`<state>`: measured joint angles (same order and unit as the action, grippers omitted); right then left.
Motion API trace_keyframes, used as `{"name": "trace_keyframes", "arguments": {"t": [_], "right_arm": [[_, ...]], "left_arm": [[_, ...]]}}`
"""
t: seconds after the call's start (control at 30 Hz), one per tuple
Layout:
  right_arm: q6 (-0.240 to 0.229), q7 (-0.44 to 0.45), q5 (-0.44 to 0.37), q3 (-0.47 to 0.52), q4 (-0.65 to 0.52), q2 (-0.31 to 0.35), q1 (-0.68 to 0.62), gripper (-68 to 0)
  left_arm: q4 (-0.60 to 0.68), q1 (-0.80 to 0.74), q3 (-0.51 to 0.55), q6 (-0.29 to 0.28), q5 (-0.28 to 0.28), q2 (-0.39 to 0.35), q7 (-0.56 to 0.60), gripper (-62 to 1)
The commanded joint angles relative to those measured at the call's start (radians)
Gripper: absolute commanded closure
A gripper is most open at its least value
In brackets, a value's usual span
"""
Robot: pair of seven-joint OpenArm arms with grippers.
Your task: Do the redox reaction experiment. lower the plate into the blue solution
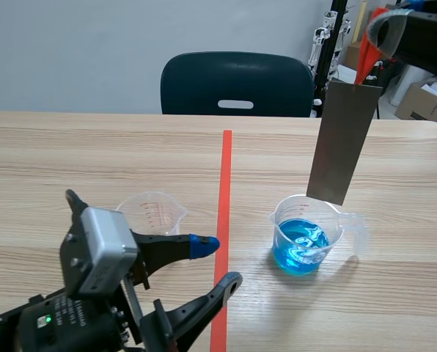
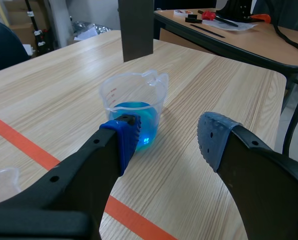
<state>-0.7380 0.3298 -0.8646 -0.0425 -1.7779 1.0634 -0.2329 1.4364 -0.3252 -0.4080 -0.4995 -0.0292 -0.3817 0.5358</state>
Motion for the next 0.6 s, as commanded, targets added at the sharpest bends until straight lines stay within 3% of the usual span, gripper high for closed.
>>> {"name": "trace_keyframes", "arguments": {"t": [0.0, 0.1, 0.3, 0.57], "right_arm": [[-0.008, 0.005, -0.01, 0.005, -0.01, -0.009, 0.014, -0.2], [-0.008, 0.004, 0.021, 0.005, -0.01, -0.035, 0.014, -0.2], [-0.008, 0.005, 0.098, 0.005, -0.01, -0.09, 0.014, -0.2], [-0.008, 0.012, 0.187, 0.003, 0.002, -0.158, 0.014, -0.2]], "left_arm": [[0.058, -0.026, 0.019, -0.002, 0.01, -0.018, 0.017, -28.8], [0.109, -0.073, 0.056, -0.002, 0.01, -0.051, 0.018, -30.0], [0.194, -0.168, 0.132, 0.0, 0.011, -0.103, 0.018, -41.6], [0.249, -0.278, 0.183, 0.01, 0.092, -0.163, 0.052, -49.9]]}}
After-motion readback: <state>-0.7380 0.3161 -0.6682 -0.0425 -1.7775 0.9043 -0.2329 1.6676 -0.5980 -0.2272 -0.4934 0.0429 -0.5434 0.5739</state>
